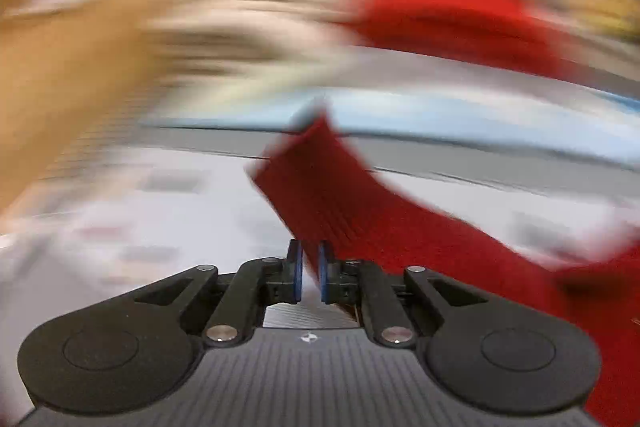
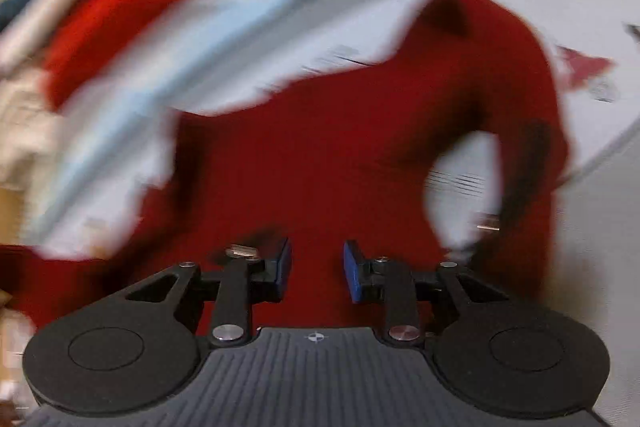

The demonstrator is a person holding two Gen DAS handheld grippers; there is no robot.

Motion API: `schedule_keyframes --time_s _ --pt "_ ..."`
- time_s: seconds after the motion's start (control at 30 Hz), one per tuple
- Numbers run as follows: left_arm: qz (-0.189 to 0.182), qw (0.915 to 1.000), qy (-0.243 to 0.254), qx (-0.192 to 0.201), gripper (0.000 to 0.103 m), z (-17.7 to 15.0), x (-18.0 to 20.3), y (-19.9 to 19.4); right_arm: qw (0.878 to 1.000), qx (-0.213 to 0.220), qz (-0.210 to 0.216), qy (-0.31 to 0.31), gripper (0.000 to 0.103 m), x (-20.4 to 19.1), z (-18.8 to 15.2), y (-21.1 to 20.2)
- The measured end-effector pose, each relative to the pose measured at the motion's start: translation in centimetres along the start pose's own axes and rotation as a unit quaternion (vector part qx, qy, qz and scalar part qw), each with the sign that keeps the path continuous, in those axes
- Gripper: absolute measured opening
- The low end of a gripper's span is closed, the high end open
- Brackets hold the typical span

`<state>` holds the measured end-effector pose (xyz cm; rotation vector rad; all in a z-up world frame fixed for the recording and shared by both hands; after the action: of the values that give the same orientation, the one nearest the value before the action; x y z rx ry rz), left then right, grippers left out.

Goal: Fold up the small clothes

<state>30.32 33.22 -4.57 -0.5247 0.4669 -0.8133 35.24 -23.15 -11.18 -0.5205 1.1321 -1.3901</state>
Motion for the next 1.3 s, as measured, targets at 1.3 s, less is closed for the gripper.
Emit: schedule_keyframes --time_s 1.3 --pt "-0.246 0.9635 0.048 -0.093 0.033 -4.8 14.5 -2.6 0.933 0.142 -0.073 0.322 0.044 24.4 7.5 0.0"
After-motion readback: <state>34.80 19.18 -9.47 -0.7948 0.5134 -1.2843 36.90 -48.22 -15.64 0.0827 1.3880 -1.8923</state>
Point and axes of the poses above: each gripper's, at about its wrist camera, not at the fingertips, and y roughly the way its jaws point, x to its right, z to its top, the point moved 5 cm from there along y, roughly the way its jaws point, and after that the axes turned 5 degrees about -z, right-handed, at the moved point
